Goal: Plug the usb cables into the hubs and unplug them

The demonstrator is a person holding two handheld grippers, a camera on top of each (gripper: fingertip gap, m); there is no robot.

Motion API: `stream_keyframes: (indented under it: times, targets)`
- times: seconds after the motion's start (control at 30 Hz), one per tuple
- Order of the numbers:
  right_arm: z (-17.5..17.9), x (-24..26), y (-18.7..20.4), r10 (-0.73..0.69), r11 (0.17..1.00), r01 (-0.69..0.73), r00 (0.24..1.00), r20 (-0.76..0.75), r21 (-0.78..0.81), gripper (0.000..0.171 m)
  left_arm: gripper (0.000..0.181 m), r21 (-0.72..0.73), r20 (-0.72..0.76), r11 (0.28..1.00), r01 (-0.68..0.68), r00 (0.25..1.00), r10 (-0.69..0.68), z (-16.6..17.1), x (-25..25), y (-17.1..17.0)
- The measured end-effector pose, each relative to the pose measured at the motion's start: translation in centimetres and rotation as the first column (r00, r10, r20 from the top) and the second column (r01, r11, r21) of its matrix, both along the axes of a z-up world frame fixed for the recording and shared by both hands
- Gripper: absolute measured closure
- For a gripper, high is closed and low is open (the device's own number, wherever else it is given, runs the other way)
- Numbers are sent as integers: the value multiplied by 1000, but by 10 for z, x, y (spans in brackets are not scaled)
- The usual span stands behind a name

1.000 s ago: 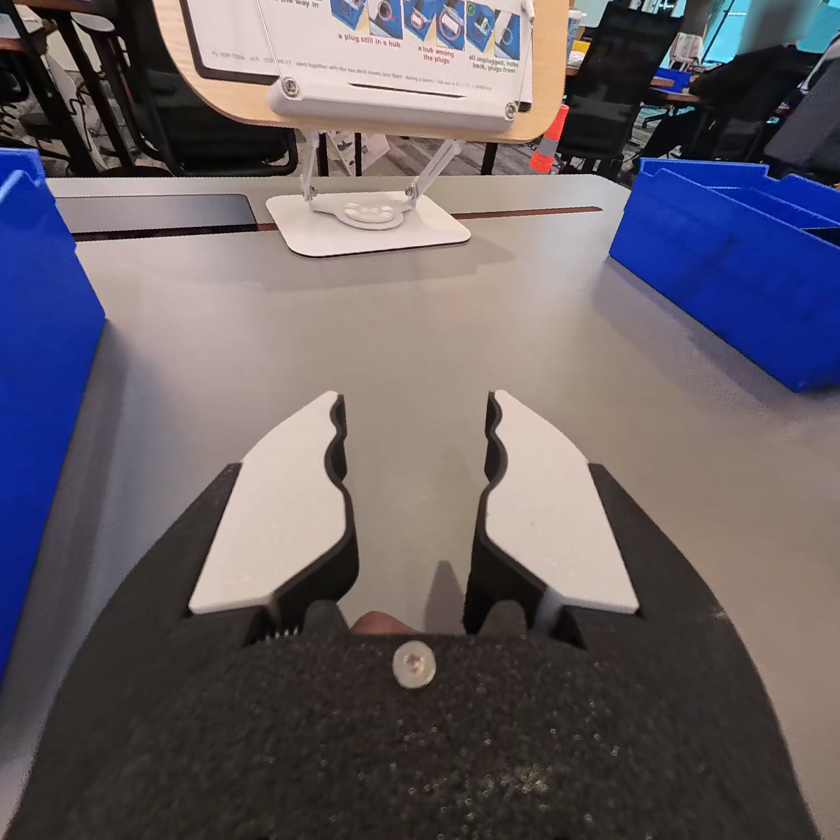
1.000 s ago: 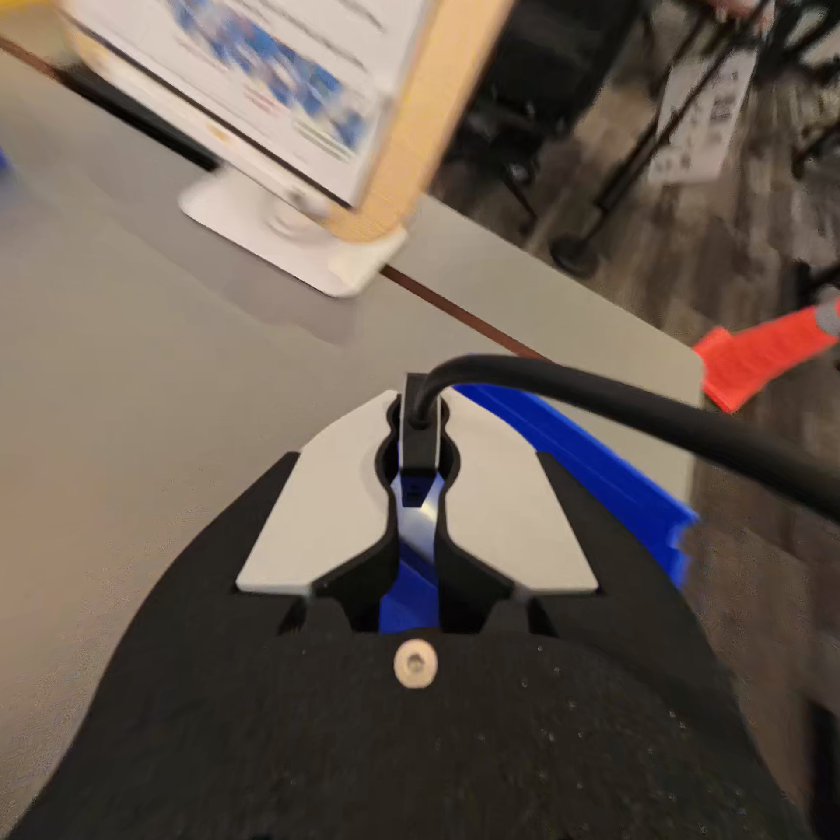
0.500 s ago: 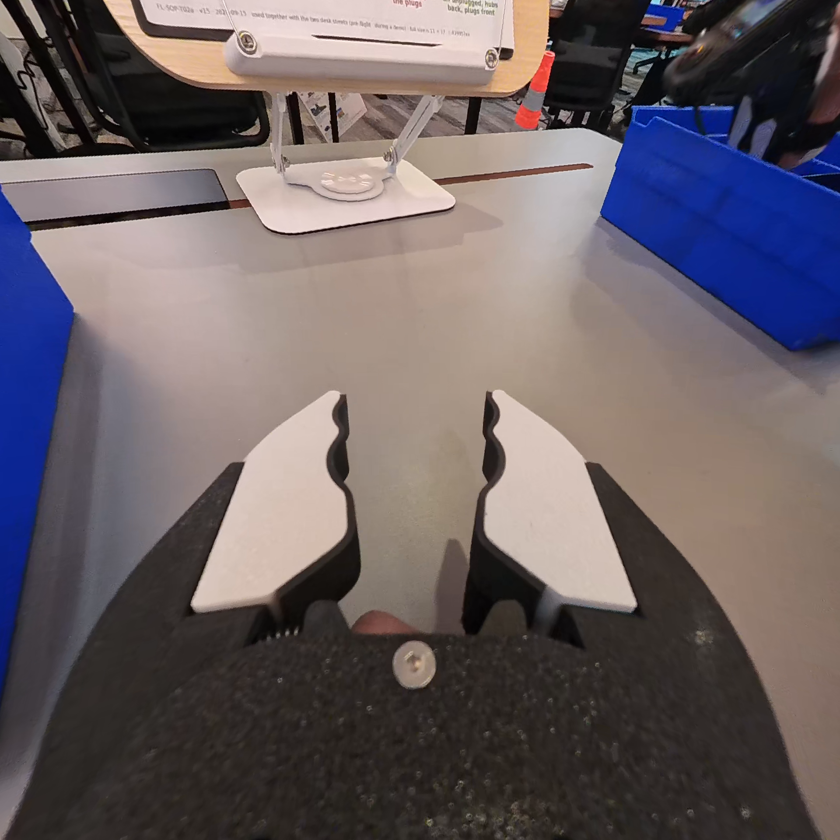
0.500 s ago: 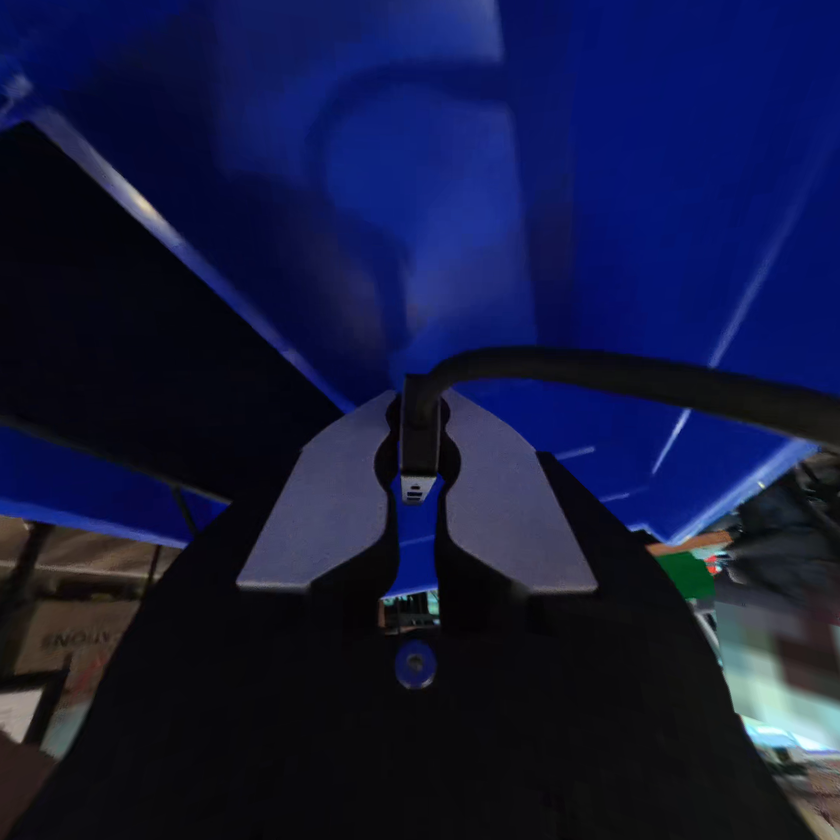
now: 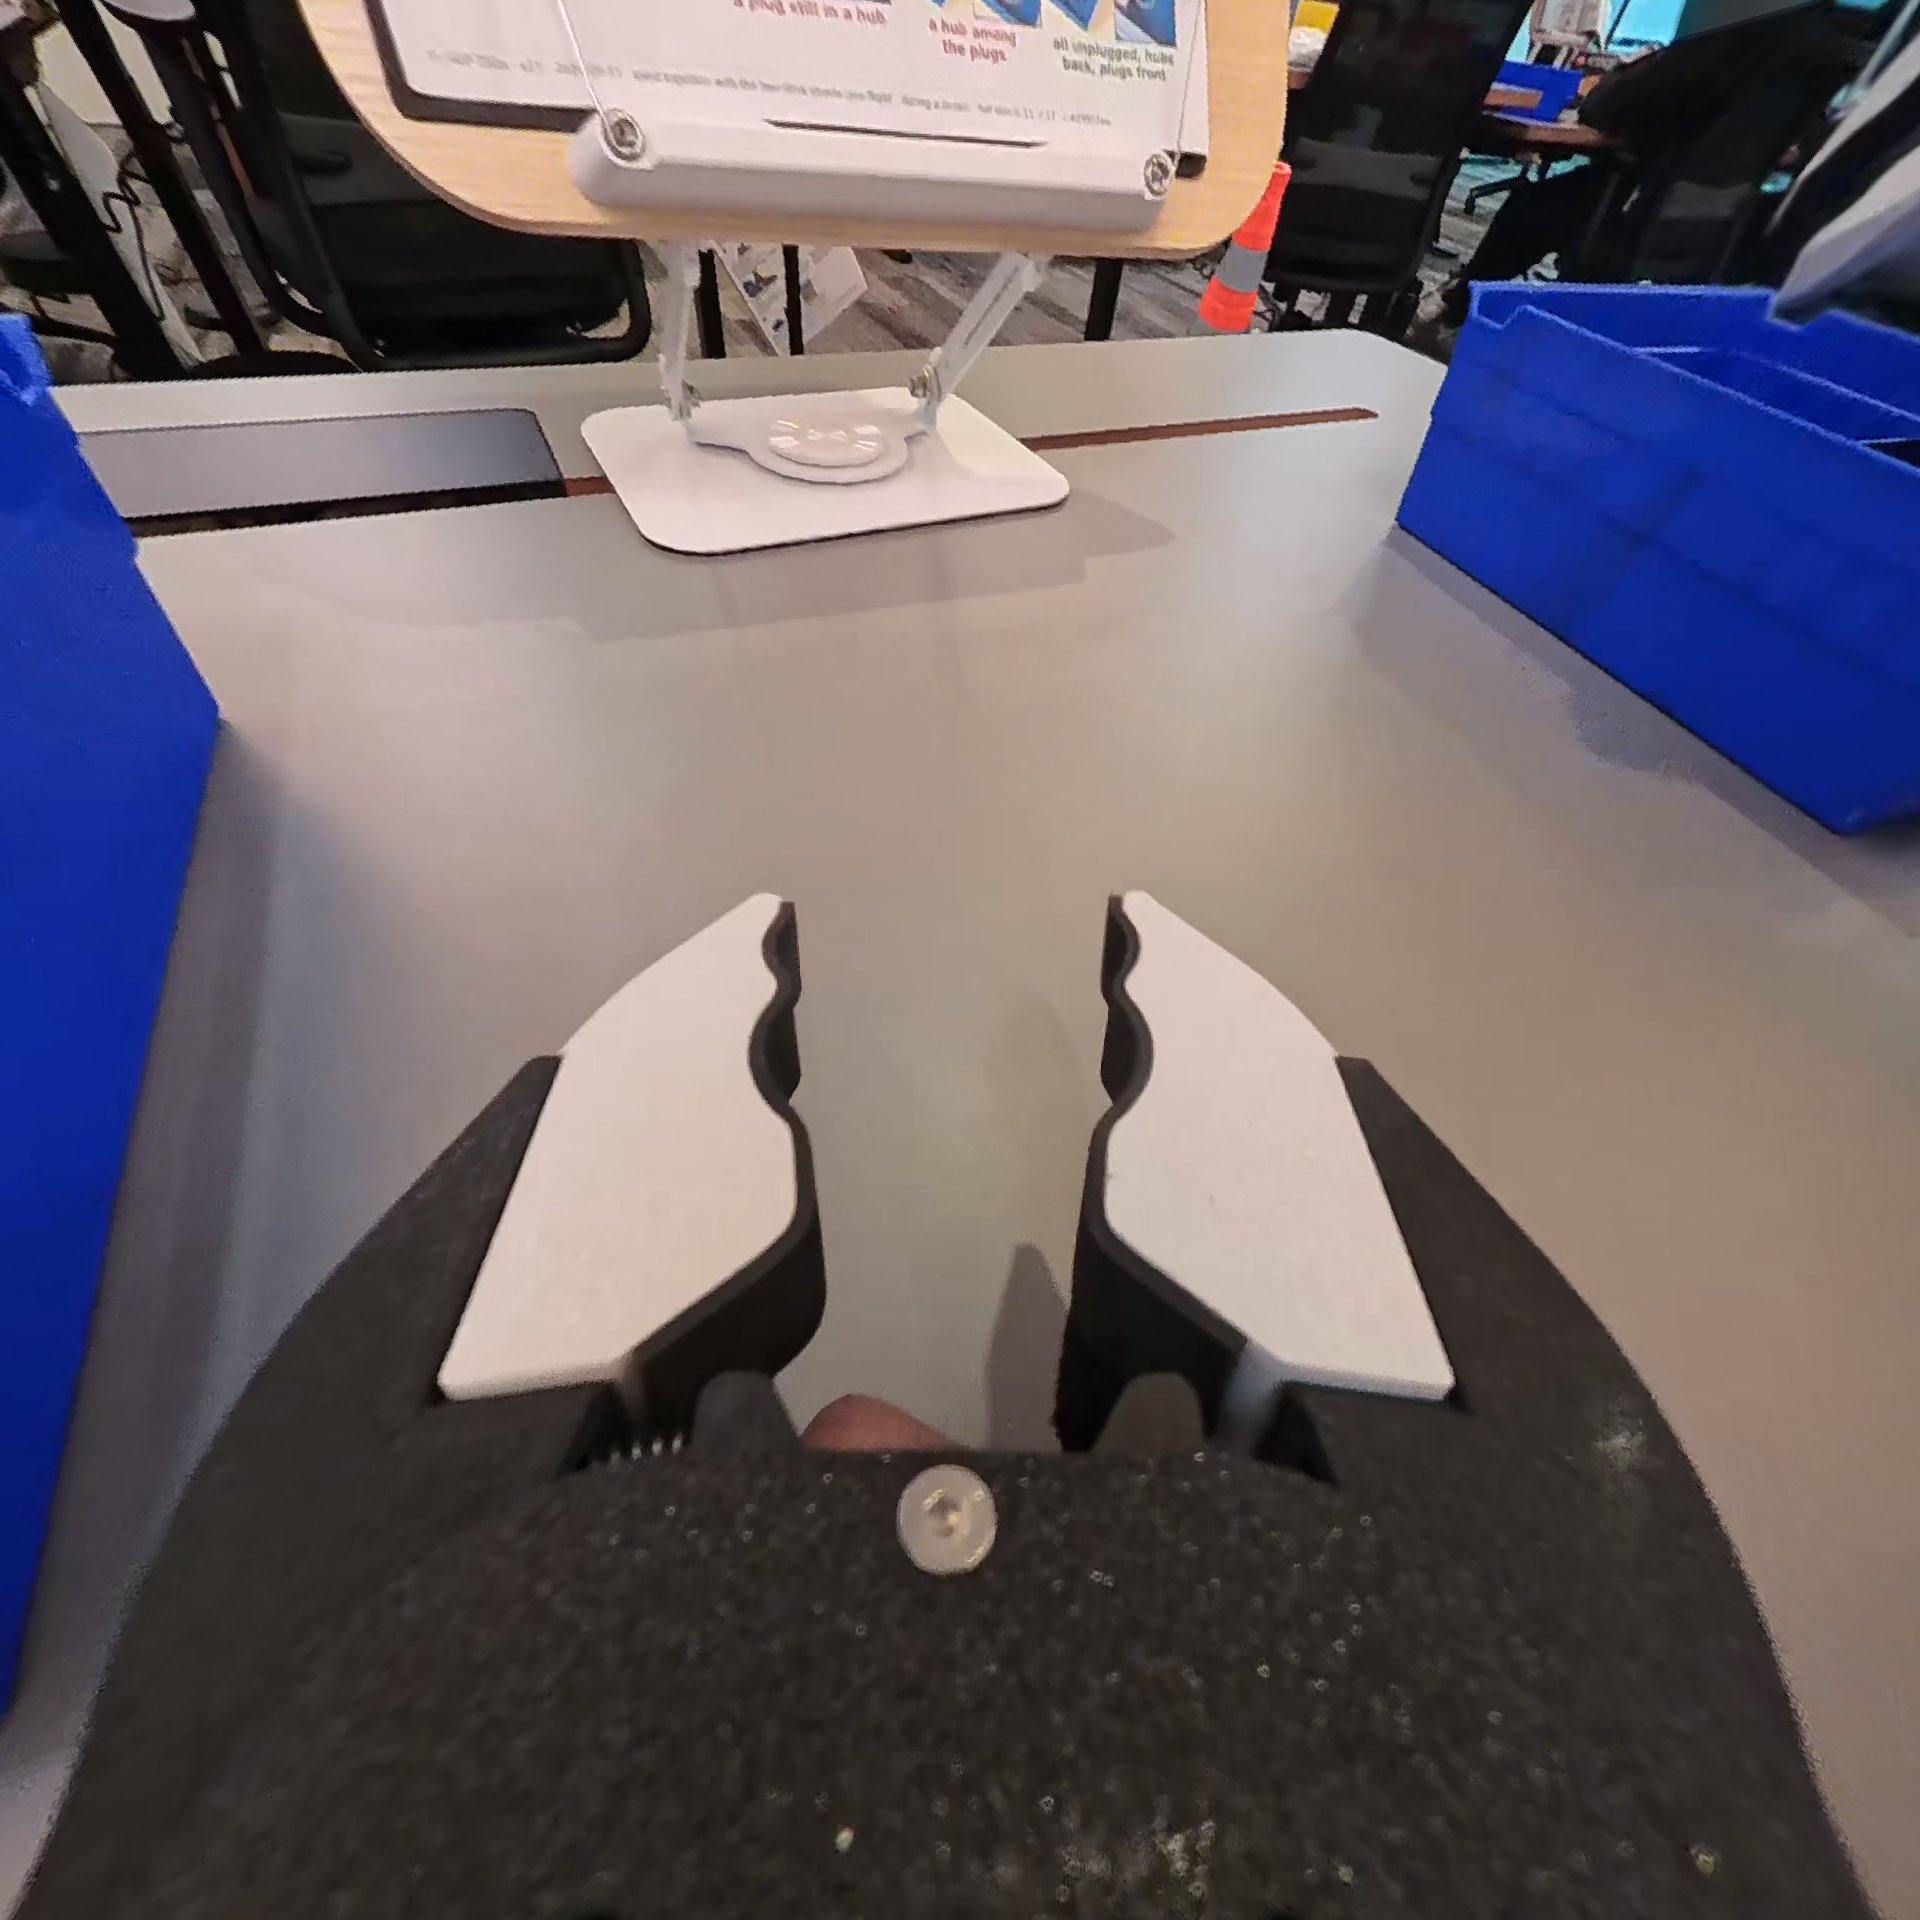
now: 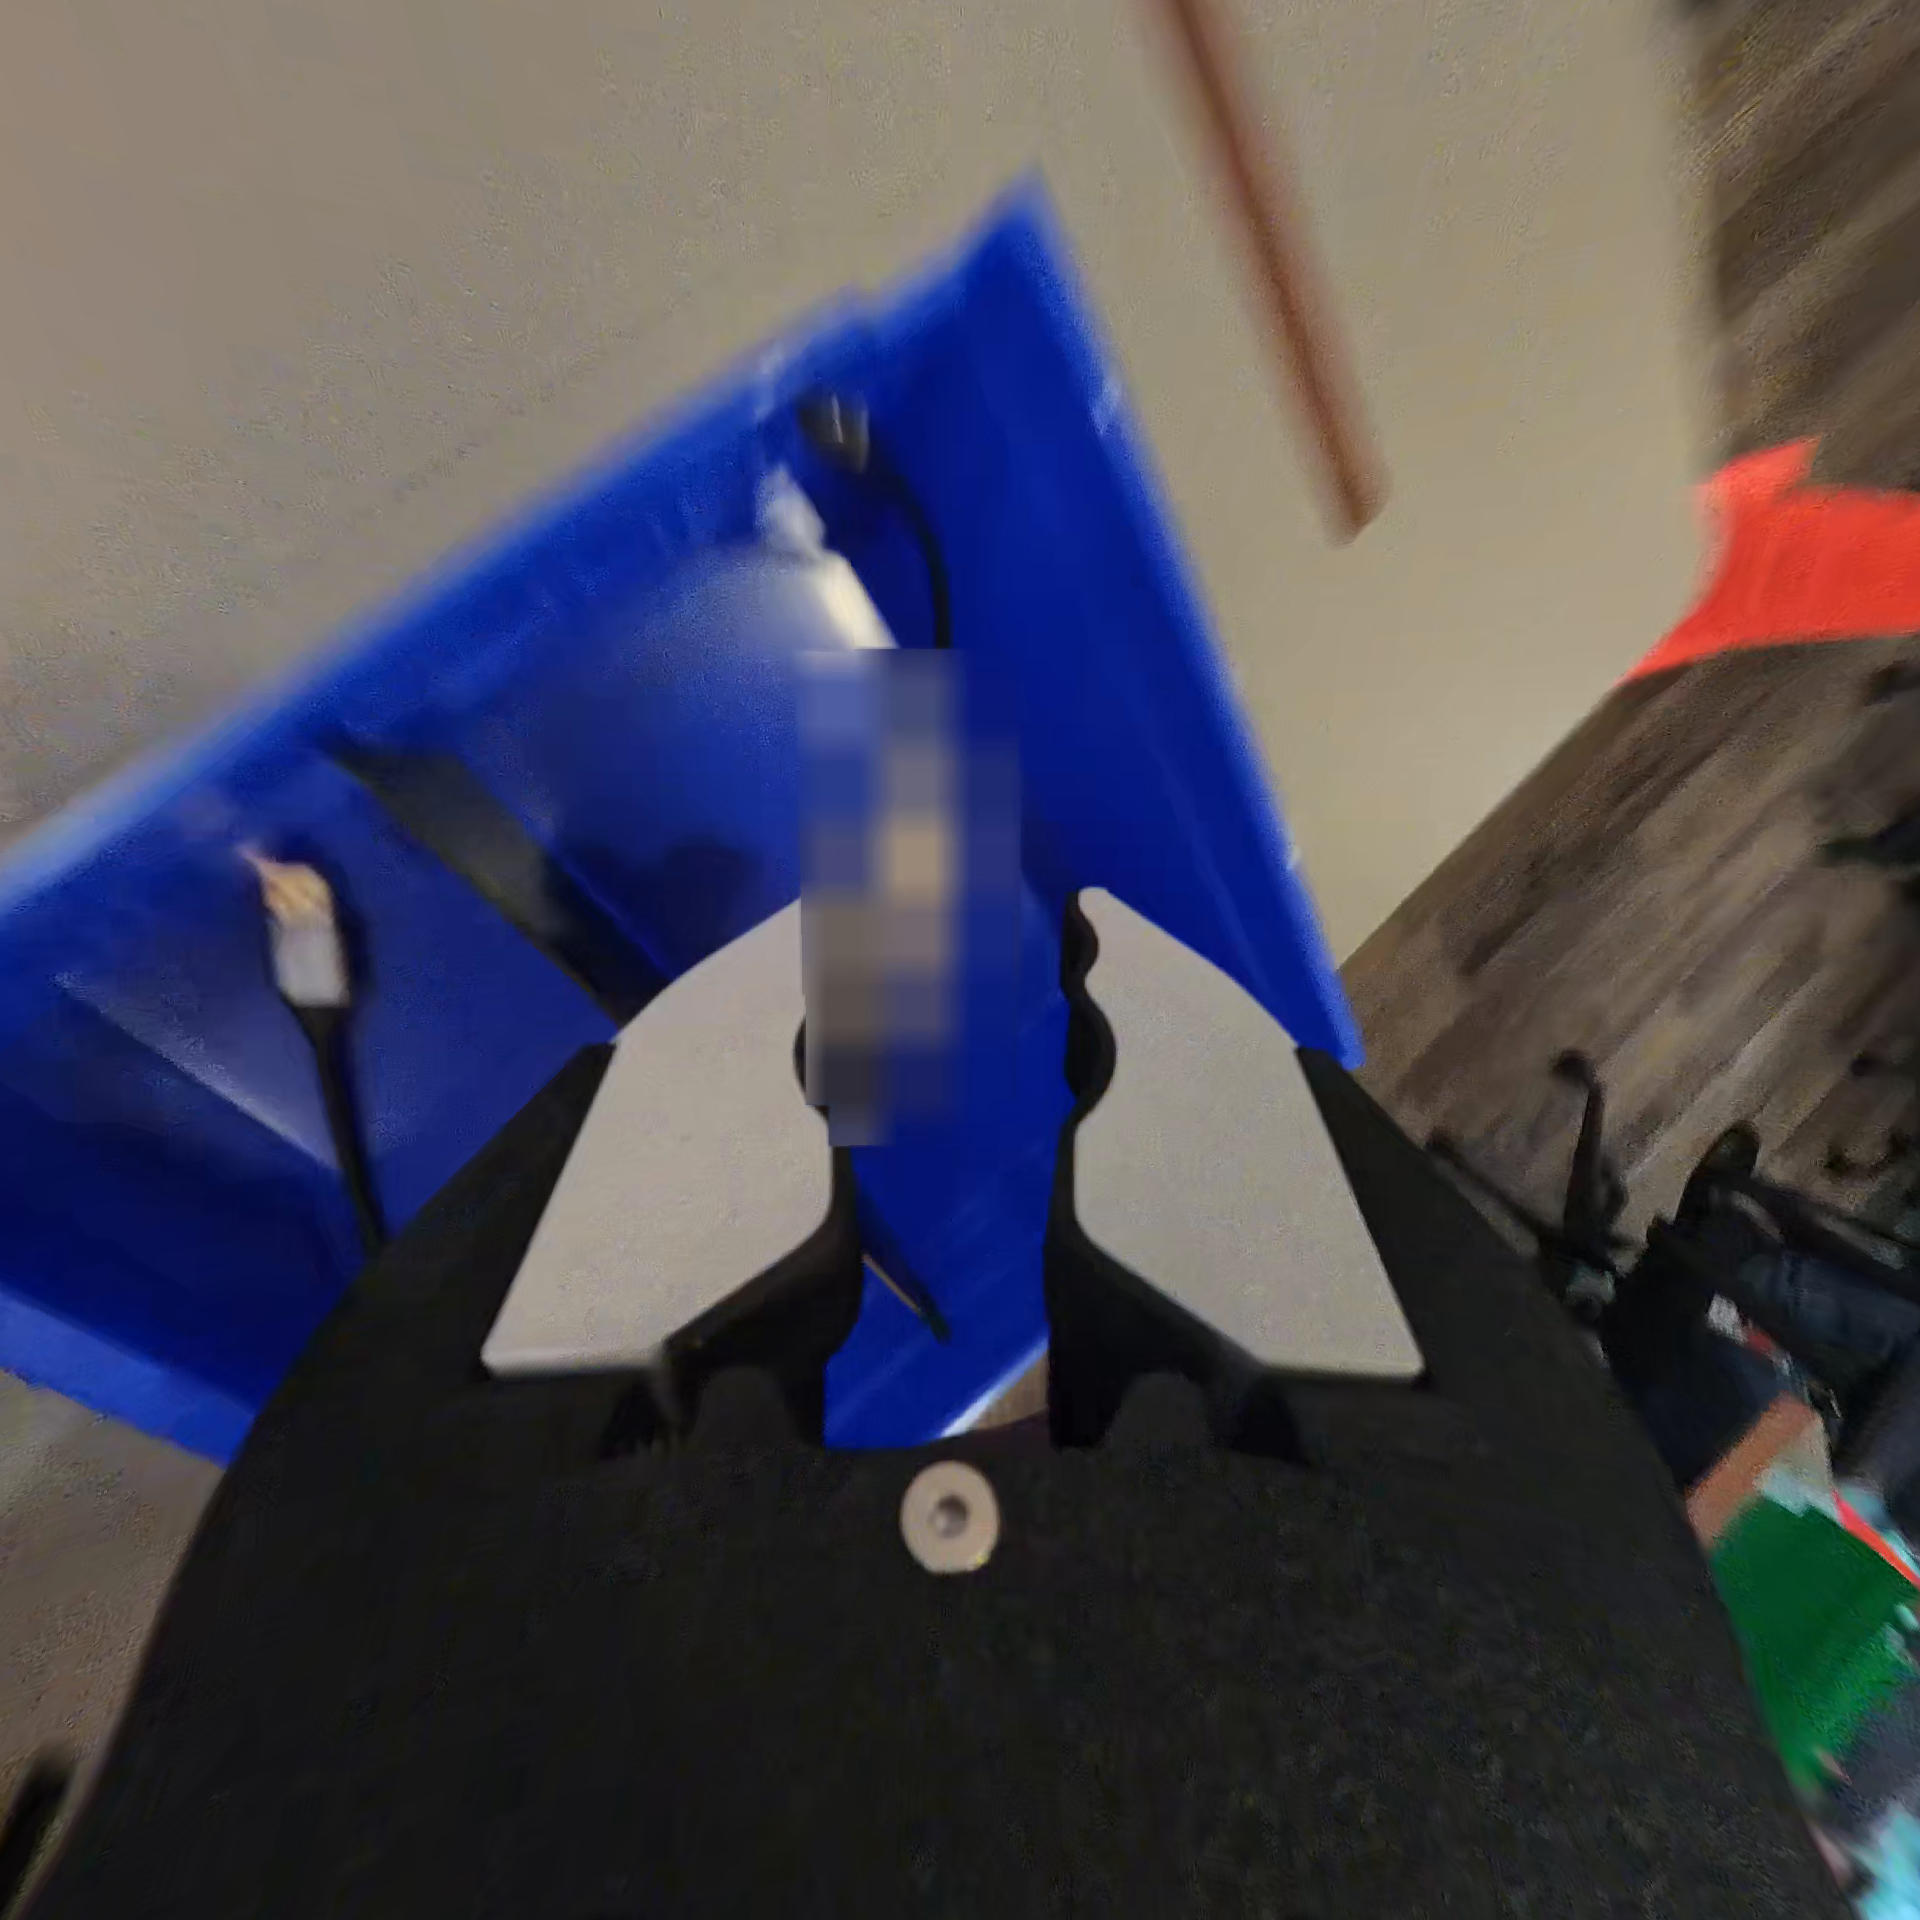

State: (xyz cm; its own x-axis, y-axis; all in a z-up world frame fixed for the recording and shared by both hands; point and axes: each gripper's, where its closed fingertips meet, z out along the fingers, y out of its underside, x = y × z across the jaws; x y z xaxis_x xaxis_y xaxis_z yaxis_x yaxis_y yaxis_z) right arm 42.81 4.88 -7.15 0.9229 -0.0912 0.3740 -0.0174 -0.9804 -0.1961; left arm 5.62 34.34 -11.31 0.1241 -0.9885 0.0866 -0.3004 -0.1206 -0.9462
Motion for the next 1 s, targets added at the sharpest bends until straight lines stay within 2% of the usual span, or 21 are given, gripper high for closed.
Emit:
stream_keyframes:
  times: [0.07,0.1,0.2,0.27,0.33,0.4,0.5,0.57,0.63,0.7,0.83,1.0]
  targets:
    - [45,-31,29,4,953,-43,991,131,299,134,126,6,13,1000,-16,1000,16,2,2,3]
    - [64,-56,48,13,888,-87,986,164,452,134,126,6,11,1000,-21,1000,21,2,3,4]
    - [90,-154,102,118,604,-162,986,113,781,136,126,1,-8,999,-44,999,44,-1,5,7]
    - [76,-208,131,175,488,-91,985,5,868,136,126,3,-11,998,-61,998,61,-2,5,9]
    - [51,-249,160,220,420,16,968,-118,907,132,126,8,-10,997,-73,997,73,-2,5,10]
    - [22,-270,180,203,383,134,953,-225,914,125,126,17,-5,996,-90,996,90,-1,4,12]
    - [-2,-286,195,159,292,294,923,-349,910,124,125,43,-4,993,-111,994,111,-1,3,13]
    - [-12,-284,195,88,278,273,947,-307,921,125,125,44,-9,993,-112,994,113,-2,4,13]
    - [-19,-275,188,5,318,199,977,-212,927,125,125,26,-19,994,-107,994,108,-4,5,14]
    - [-22,-269,181,-34,334,181,983,-180,925,125,125,1,-23,995,-102,995,102,-5,5,14]
    - [-36,-271,179,-40,384,171,985,-169,907,122,125,-24,-19,995,-94,995,93,-4,5,15]
    - [-37,-274,183,-34,417,123,992,-120,901,122,125,10,-13,996,-91,996,91,-3,5,12]
